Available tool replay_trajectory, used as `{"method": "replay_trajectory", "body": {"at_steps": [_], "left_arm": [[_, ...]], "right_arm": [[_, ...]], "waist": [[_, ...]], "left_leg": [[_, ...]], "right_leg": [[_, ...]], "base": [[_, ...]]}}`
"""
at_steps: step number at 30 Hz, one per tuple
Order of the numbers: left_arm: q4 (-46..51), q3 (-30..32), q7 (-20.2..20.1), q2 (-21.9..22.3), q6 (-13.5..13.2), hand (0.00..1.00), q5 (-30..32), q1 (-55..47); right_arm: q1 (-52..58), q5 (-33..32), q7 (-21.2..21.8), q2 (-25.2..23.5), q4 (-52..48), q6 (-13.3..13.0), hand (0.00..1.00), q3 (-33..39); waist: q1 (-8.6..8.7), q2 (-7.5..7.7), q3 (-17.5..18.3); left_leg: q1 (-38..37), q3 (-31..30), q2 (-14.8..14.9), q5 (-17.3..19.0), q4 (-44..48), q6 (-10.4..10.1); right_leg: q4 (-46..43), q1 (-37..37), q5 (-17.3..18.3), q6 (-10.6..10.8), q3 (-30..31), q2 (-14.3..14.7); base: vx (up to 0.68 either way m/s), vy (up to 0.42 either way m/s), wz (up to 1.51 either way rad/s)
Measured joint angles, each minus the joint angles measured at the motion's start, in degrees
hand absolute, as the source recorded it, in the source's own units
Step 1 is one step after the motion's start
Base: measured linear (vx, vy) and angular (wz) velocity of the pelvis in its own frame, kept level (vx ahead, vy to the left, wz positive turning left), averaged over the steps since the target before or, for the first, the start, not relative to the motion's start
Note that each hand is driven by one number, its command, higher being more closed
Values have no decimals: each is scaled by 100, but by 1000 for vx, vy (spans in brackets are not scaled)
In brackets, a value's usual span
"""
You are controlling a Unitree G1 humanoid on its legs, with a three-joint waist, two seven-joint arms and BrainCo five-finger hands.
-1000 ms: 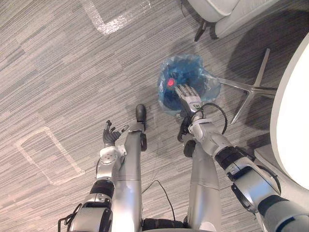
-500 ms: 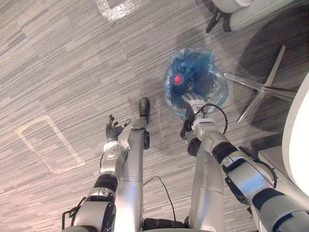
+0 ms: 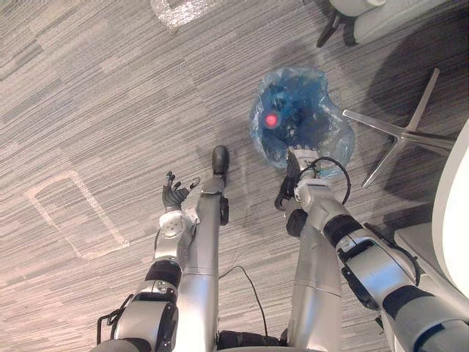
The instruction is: Gather rubbish on tea table into small bin, then transfer packed bag to large trash can.
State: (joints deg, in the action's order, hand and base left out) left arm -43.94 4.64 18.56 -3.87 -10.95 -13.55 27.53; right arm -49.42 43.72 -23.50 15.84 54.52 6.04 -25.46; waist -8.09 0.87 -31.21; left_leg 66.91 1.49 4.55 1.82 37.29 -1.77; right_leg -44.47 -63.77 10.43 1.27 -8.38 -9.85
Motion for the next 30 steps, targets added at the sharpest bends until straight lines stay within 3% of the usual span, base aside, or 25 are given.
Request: {"method": "replay_trajectory", "body": {"at_steps": [7,12,22,28,30], "left_arm": [[18,50,-3,104,21,0,5,-6],[132,49,-35,305,146,0,110,-83],[160,-143,-289,454,464,0,513,-992],[-23,-738,-415,261,540,0,686,-1636],[-238,-870,-424,158,581,0,704,-1853]], "right_arm": [[58,-164,-20,14,-607,2,100,61],[651,-390,-108,7,-1915,-87,100,88],[2801,-1151,-131,-548,-4674,-336,100,472],[3681,-1355,106,-825,-5216,-581,100,460],[3920,-1506,187,-862,-5270,-638,100,462]], "waist": [[-13,-38,20],[-5,-42,23],[158,-13,108],[206,21,568],[245,96,908]], "left_leg": [[-215,-3,45,15,3,17],[-586,17,98,74,-13,11],[-2388,198,201,399,-207,-18],[-3553,288,155,346,-935,-95],[-3839,310,140,240,-1294,-130]], "right_leg": [[99,274,-9,-10,-29,49],[214,677,-21,-17,-35,97],[743,2533,46,60,-16,186],[1532,3670,-36,178,29,253],[1918,3940,-153,179,28,291]], "base": [[-11,-3,-3],[-12,-14,-9],[30,-20,-13],[81,-19,-8],[149,-16,-6]]}}
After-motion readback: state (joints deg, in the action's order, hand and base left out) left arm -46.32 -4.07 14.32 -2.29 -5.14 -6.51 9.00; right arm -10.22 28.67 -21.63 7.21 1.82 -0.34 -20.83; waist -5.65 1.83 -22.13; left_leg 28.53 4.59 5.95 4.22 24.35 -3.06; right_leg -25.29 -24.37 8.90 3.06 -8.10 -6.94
